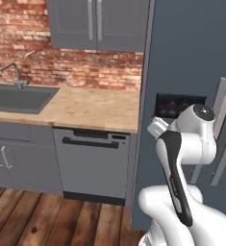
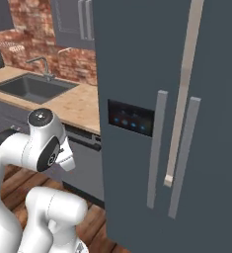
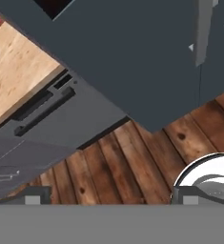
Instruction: Place one of the steaks on the plate and the other in the bowl. Then place the bowl in the fridge.
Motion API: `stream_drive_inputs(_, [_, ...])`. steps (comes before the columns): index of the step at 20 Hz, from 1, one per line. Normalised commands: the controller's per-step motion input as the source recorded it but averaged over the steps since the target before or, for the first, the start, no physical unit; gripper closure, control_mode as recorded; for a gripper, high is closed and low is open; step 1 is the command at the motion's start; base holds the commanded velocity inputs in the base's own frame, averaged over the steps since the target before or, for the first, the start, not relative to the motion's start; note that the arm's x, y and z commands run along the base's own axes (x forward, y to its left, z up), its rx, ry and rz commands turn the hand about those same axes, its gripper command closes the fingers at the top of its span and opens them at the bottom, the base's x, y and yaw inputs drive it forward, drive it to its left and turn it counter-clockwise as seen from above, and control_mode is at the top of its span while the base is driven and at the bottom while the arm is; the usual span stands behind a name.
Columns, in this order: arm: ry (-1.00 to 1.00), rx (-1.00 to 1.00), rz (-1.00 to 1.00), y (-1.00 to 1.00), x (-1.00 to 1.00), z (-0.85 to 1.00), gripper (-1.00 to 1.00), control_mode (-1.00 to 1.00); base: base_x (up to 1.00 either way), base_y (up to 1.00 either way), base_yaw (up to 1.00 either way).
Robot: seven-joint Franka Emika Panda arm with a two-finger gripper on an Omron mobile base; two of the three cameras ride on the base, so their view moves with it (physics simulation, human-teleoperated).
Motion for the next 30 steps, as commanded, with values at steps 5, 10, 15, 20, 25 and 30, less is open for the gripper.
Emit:
stream_drive_inputs(5, [0.00,0.00,0.00,0.00,0.00,0.00,-1.00,1.00,-0.33,-0.30,-0.17])
stream_drive_inputs(10, [0.00,0.00,0.00,0.00,0.00,0.00,-1.00,1.00,-0.40,-0.36,-0.22])
stream_drive_inputs(15, [0.00,0.00,0.00,0.00,0.00,0.00,-1.00,1.00,-0.36,-0.30,-0.30])
stream_drive_inputs(20, [0.00,0.00,0.00,0.00,0.00,0.00,-1.00,1.00,-0.33,-0.23,-0.31])
stream_drive_inputs(25, [0.00,0.00,0.00,0.00,0.00,0.00,-1.00,1.00,-0.35,-0.08,-0.28])
stream_drive_inputs(30, [0.00,0.00,0.00,0.00,0.00,0.00,-1.00,1.00,-0.31,0.00,-0.22])
